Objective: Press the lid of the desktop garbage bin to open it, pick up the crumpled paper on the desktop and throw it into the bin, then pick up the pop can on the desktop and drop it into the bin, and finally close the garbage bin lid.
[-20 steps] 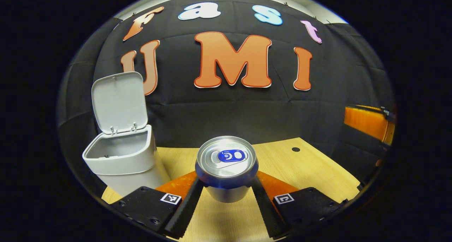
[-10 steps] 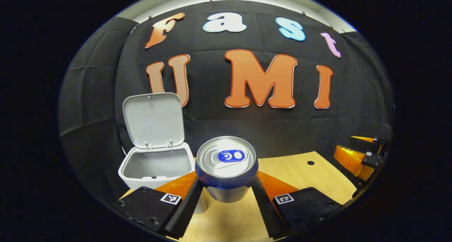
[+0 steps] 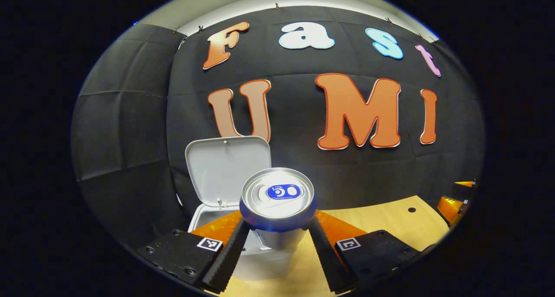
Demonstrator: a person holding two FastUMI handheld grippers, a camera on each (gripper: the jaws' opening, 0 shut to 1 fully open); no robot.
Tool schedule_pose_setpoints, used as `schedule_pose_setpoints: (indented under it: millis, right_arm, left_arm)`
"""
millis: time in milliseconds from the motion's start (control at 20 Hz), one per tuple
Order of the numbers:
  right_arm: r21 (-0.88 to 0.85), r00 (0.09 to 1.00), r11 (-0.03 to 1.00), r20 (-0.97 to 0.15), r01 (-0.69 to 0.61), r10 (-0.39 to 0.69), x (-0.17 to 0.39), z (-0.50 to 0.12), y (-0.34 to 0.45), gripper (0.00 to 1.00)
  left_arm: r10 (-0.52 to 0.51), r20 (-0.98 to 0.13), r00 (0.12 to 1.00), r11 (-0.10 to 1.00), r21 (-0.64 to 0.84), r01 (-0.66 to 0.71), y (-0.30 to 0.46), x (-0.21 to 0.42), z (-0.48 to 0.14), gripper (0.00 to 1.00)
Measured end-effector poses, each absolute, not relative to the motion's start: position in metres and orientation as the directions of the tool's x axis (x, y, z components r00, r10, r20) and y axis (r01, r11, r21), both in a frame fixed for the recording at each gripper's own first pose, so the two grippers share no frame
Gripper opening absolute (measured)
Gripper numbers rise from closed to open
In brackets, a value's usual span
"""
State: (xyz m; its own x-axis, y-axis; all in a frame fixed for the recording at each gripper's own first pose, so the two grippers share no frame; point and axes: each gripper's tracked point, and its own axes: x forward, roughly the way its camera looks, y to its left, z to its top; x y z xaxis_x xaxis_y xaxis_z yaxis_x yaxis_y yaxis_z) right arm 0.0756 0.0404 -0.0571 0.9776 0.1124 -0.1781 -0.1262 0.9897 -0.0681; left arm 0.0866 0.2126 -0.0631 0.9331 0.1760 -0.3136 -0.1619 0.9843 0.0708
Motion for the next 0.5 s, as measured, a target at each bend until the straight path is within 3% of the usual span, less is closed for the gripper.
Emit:
schedule_pose_setpoints:
  millis: [500]
  right_arm:
    - [-0.082,0.977,0.993,-0.202,-0.084,0.066,0.075,-0.063,0.029,0.94]
  left_arm:
    - [0.253,-0.297,0.921,0.966,0.118,-0.228,0.268,0.136,-0.096,0.81]
